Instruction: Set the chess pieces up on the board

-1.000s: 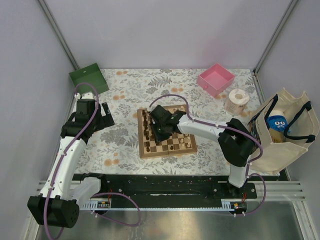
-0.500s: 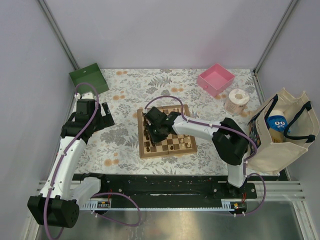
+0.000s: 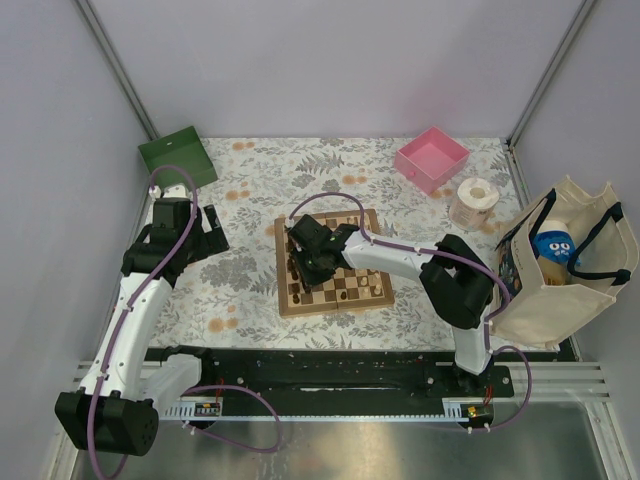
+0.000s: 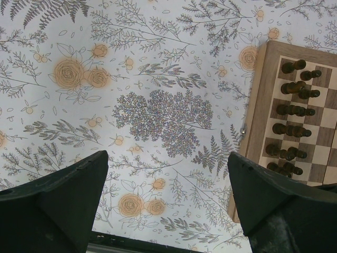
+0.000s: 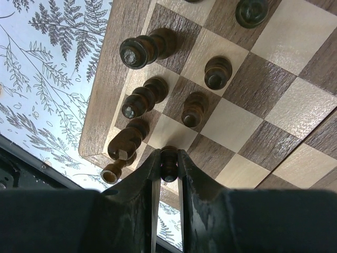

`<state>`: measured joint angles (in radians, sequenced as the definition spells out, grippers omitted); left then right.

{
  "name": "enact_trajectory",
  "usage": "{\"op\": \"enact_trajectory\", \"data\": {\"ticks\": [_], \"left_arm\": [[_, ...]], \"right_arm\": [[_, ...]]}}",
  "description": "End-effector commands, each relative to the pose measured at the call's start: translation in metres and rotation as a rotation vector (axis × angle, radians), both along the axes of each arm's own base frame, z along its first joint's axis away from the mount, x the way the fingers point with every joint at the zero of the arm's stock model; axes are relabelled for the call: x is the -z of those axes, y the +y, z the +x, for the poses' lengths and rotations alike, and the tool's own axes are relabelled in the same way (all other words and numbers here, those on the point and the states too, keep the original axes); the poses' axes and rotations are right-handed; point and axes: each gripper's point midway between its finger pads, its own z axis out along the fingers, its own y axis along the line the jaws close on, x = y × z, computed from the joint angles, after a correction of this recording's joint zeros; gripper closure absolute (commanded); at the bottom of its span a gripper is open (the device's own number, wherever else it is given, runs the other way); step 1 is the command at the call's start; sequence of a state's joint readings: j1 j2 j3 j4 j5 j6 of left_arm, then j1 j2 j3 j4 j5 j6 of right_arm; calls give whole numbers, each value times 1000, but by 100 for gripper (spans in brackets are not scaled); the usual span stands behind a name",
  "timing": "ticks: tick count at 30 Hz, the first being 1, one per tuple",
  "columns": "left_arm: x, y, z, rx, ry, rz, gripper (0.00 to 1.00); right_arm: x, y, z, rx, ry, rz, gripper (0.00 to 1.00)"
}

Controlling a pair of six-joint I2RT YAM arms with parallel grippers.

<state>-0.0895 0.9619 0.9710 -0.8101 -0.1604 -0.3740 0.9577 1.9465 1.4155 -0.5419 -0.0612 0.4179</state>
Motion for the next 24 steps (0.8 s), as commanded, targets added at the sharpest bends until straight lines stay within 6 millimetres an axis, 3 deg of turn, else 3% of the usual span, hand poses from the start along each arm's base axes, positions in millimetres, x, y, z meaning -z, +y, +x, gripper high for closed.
{"op": "enact_trajectory", "data": {"ticks": [1, 24], "left_arm": [[-10, -2, 6, 8, -59, -14, 1], [-9, -2, 6, 9, -54, -16, 1]], "right_arm": [[-16, 14, 12, 24, -59, 39, 75], [-13, 19, 18, 46, -69, 45, 73]]}}
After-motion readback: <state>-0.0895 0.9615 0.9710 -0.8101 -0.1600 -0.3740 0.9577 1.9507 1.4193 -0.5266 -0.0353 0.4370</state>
